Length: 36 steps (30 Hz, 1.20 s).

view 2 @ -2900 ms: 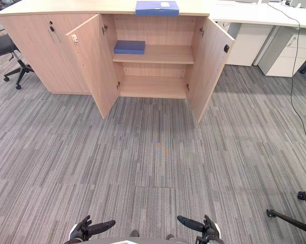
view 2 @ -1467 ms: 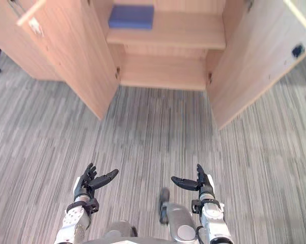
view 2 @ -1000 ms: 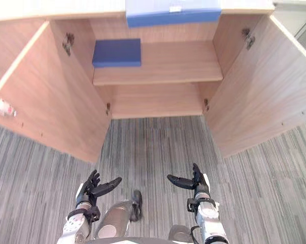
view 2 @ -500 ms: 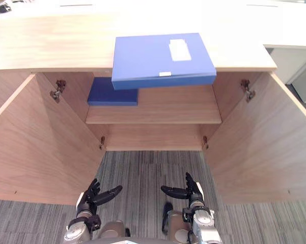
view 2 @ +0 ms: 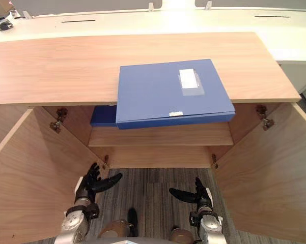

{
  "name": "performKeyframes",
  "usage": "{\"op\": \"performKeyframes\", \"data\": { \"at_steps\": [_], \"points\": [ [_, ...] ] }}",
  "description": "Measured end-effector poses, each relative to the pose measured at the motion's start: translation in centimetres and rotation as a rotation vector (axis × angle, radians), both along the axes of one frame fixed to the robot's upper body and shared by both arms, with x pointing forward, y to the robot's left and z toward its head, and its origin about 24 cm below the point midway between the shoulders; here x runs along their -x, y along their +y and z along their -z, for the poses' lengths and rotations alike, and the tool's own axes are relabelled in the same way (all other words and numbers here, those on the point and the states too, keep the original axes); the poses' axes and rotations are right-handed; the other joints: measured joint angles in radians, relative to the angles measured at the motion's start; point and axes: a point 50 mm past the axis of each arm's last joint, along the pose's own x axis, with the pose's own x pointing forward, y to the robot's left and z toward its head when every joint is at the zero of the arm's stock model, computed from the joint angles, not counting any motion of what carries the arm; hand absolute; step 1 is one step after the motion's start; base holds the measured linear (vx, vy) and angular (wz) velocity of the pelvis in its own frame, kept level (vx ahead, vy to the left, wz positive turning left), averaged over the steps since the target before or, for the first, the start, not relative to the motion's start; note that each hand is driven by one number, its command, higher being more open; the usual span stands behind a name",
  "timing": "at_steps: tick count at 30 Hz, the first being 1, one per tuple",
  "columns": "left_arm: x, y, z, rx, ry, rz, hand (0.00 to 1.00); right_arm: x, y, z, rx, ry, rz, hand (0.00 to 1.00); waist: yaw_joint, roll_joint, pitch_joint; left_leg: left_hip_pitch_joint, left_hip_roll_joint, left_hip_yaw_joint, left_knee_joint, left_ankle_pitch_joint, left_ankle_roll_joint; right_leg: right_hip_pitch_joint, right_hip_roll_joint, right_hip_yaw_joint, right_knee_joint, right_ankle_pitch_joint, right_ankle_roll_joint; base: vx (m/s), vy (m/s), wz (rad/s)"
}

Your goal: Walk over to the cabinet, pick up the folder, carry it to the office cabinet, place the folder inside the office cabinet, then close the office cabinet door

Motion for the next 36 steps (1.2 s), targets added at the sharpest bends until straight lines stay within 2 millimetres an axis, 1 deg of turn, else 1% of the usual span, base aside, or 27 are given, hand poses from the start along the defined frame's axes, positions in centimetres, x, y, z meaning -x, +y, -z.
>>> {"op": "performKeyframes", "data": {
  "at_steps": [1,2,4,5,6,8,9,10,11,12,13,15,18,21,24,26,28,30,31,34,36],
  "points": [
    [-0.1,0.2,-0.6,-0.029,-0.023,0.004,1.0,0.0,0.1,0.0,-0.003,0.0,0.0,1.0,0.0,0.0,0.0,0.007,-0.001,-0.003,-0.01,0.005,-0.001,0.004,-0.001,-0.002,-0.001,0.001,0.001,0.02,-0.003,0.12],
    [-0.2,0.7,-2.1,-0.102,-0.076,0.0,1.0,0.1,0.1,0.1,-0.005,0.0,-0.001,1.0,0.0,0.0,-0.001,0.021,-0.001,-0.009,-0.033,0.016,0.0,0.008,0.001,-0.004,-0.003,0.003,0.005,0.0,-0.016,0.08],
    [-0.2,1.0,-3.8,-0.202,-0.129,-0.003,1.0,0.2,0.0,0.1,-0.001,-0.007,0.0,1.0,0.002,0.001,-0.008,0.03,-0.002,-0.011,-0.063,0.032,-0.001,0.008,0.003,-0.005,-0.011,0.004,0.006,-0.01,-0.012,0.03],
    [-0.1,1.1,-5.1,-0.277,-0.178,-0.001,1.0,0.3,-0.1,0.1,0.003,-0.011,0.001,1.0,0.002,0.005,-0.015,0.035,-0.003,-0.012,-0.086,0.046,-0.001,0.008,0.005,-0.006,-0.017,0.005,0.007,-0.03,-0.027,0.02],
    [-0.2,1.2,-5.7,-0.316,-0.204,0.002,1.0,0.4,-0.1,0.1,0.005,-0.012,0.001,1.0,0.003,0.006,-0.017,0.037,-0.003,-0.013,-0.094,0.052,-0.002,0.007,0.006,-0.006,-0.019,0.005,0.008,-0.05,-0.023,0.01],
    [-0.1,0.9,-8.3,-0.427,-0.309,0.008,1.0,0.9,-0.2,0.5,0.009,0.006,0.004,1.0,0.003,0.009,-0.029,0.047,-0.003,-0.015,-0.12,0.065,-0.003,0.007,0.01,-0.002,-0.032,0.006,0.009,-0.08,-0.016,-0.02],
    [-0.1,0.8,-8.9,-0.453,-0.337,0.007,1.0,1.1,-0.3,0.6,0.012,0.013,0.004,1.0,0.003,0.012,-0.033,0.047,-0.002,-0.015,-0.126,0.066,-0.004,0.007,0.011,0.0,-0.036,0.007,0.01,-0.09,-0.005,-0.05],
    [0.1,0.2,-10.3,-0.502,-0.405,0.017,1.0,1.5,-0.4,0.7,0.017,0.019,0.006,1.0,0.002,0.017,-0.042,0.048,-0.003,-0.014,-0.135,0.071,-0.002,0.007,0.013,0.005,-0.047,0.009,0.014,-0.07,0.0,-0.05],
    [0.1,0.0,-10.8,-0.515,-0.428,0.023,1.0,1.7,-0.5,0.7,0.019,0.025,0.007,1.0,0.002,0.018,-0.043,0.049,-0.003,-0.014,-0.136,0.072,-0.001,0.008,0.013,0.006,-0.049,0.01,0.016,-0.09,0.003,-0.01],
    [0.2,-0.6,-11.9,-0.54,-0.48,0.036,1.0,2.0,-0.6,0.9,0.024,0.035,0.01,1.0,-0.001,0.021,-0.045,0.049,-0.004,-0.016,-0.14,0.075,0.004,0.01,0.014,0.004,-0.05,0.012,0.018,-0.07,0.004,0.01],
    [0.2,-1.0,-12.4,-0.549,-0.506,0.044,1.0,2.2,-0.7,0.9,0.027,0.039,0.01,1.0,-0.003,0.022,-0.046,0.049,-0.004,-0.016,-0.14,0.076,0.004,0.01,0.014,0.004,-0.05,0.012,0.018,-0.07,0.009,0.03],
    [0.4,-2.4,-14.2,-0.561,-0.613,0.084,1.0,2.6,-0.9,1.0,0.043,0.054,0.0,1.0,-0.012,0.028,-0.053,0.05,-0.007,-0.017,-0.14,0.081,0.005,0.011,0.015,0.004,-0.05,0.015,0.021,-0.06,0.016,0.01],
    [0.5,-3.5,-15.8,-0.561,-0.715,0.136,1.0,2.7,-1.0,1.0,0.061,0.059,-0.023,1.0,-0.027,0.037,-0.061,0.055,-0.008,-0.017,-0.14,0.089,0.006,0.014,0.017,0.005,-0.05,0.02,0.023,-0.04,0.008,-0.01],
    [0.1,-4.2,-16.6,-0.57,-0.776,0.19,1.0,2.7,-0.8,1.1,0.065,0.064,-0.047,1.0,-0.032,0.04,-0.064,0.065,-0.006,-0.015,-0.14,0.092,0.006,0.025,0.017,0.008,-0.052,0.024,0.022,-0.05,0.003,-0.02],
    [-0.2,-5.4,-16.7,-0.637,-0.8,0.283,1.0,3.0,-0.6,1.4,0.072,0.088,-0.087,1.0,-0.033,0.042,-0.081,0.065,0.0,-0.007,-0.141,0.093,0.006,0.025,0.017,0.017,-0.068,0.034,0.022,-0.05,0.012,-0.08],
    [-0.5,-6.2,-16.7,-0.685,-0.816,0.345,1.0,3.0,-0.5,1.5,0.07,0.093,-0.092,1.0,-0.039,0.044,-0.082,0.065,0.001,-0.005,-0.142,0.094,0.005,0.025,0.018,0.02,-0.07,0.038,0.023,-0.04,0.014,-0.04],
    [-1.3,-7.0,-16.3,-0.778,-0.821,0.404,1.0,3.0,-0.4,1.5,0.07,0.092,-0.098,1.0,-0.051,0.044,-0.082,0.065,0.003,0.001,-0.142,0.098,0.007,0.024,0.02,0.026,-0.077,0.045,0.023,-0.05,0.014,-0.08],
    [-1.7,-7.2,-15.9,-0.825,-0.812,0.424,1.0,3.0,-0.4,1.5,0.073,0.094,-0.109,1.0,-0.053,0.044,-0.083,0.064,0.006,0.008,-0.142,0.098,0.007,0.021,0.022,0.035,-0.08,0.049,0.023,-0.03,0.011,-0.12],
    [-2.2,-7.6,-15.5,-0.892,-0.795,0.444,1.0,3.1,-0.4,1.5,0.077,0.097,-0.116,1.0,-0.059,0.044,-0.083,0.062,0.008,0.012,-0.142,0.098,0.007,0.019,0.024,0.04,-0.085,0.054,0.023,-0.02,0.008,-0.11],
    [-2.9,-7.8,-14.6,-0.995,-0.752,0.454,1.0,3.1,-0.3,1.5,0.076,0.097,-0.118,1.0,-0.075,0.042,-0.085,0.051,0.012,0.016,-0.142,0.101,0.006,0.006,0.028,0.045,-0.089,0.059,0.022,-0.01,0.002,-0.07],
    [-3.4,-7.8,-14.1,-1.042,-0.727,0.455,1.0,3.3,-0.4,1.5,0.076,0.102,-0.117,1.0,-0.076,0.041,-0.087,0.048,0.016,0.022,-0.142,0.101,0.006,0.003,0.032,0.05,-0.094,0.064,0.02,0.02,-0.005,-0.08]
  ]
}}
